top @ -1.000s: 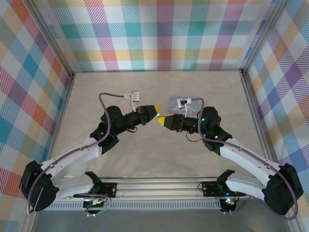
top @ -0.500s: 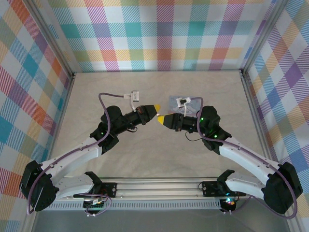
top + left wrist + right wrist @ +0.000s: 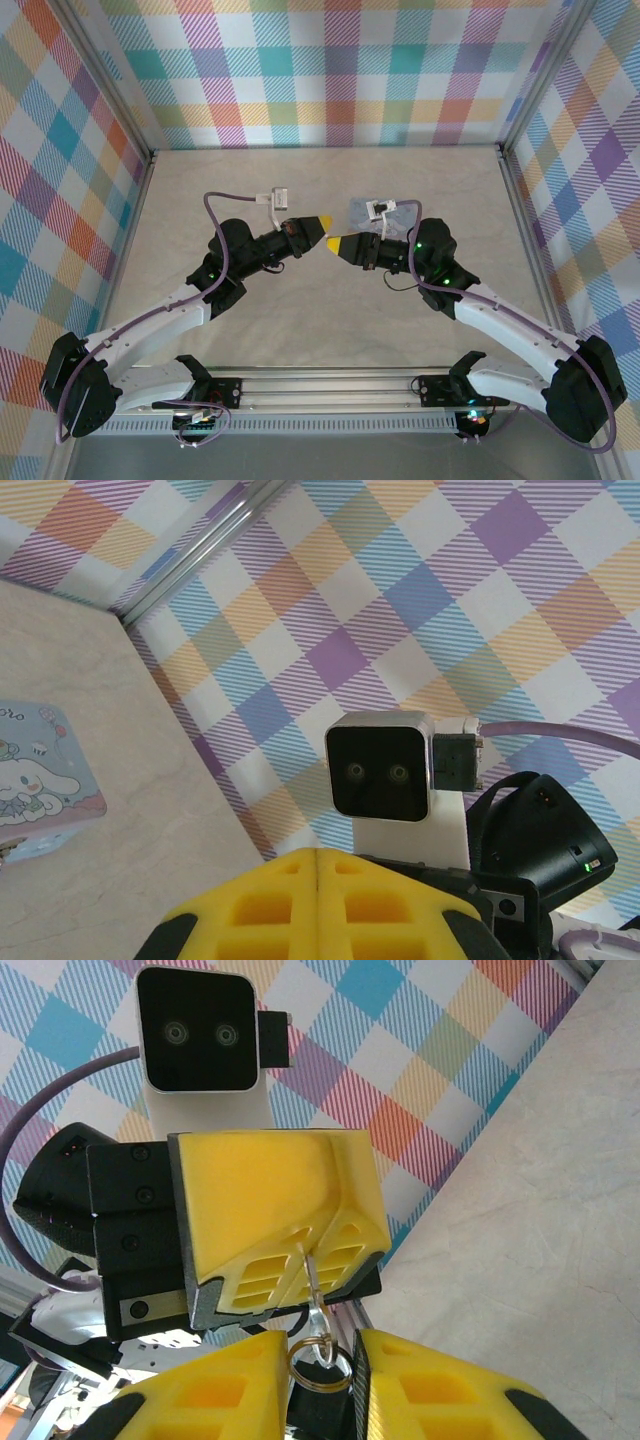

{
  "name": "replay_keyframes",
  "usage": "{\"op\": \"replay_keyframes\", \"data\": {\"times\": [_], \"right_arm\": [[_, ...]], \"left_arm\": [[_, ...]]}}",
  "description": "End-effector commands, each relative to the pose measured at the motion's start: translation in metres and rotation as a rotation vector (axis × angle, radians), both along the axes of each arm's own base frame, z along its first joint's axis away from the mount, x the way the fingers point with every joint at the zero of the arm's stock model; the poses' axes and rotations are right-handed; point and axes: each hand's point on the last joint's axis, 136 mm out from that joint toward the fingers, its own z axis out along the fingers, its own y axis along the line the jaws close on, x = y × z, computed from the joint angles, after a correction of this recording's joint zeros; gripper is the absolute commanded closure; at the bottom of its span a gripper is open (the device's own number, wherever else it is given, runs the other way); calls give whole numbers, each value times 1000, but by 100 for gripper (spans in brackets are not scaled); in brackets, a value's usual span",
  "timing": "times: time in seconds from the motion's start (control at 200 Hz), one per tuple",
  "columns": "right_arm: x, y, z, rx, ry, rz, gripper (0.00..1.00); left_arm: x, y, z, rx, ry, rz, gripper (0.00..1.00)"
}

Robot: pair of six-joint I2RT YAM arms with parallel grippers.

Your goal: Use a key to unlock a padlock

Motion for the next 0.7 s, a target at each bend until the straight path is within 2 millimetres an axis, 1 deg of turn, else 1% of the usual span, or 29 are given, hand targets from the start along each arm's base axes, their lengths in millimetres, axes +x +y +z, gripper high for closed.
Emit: {"op": "replay_keyframes", "data": {"times": [0.0,0.09,0.18,0.395,0.56,0.695], "right_arm": [[1,2,19,34,-34,-3,75],[1,3,18,32,-30,0,75],[2,3,17,31,-30,-1,72],[2,3,16,29,-29,0,71],[1,3,15,26,-25,0,73],[1,1,12,19,-22,-6,76]], "left_arm": [[-4,-1,14,-36,-40,-6,100],[-3,-2,13,-35,-36,-6,100],[-3,-2,12,-34,-34,-5,100],[-2,-2,8,-27,-26,-2,100],[0,-2,7,-26,-21,5,100],[0,-1,8,-27,-20,12,100]]}}
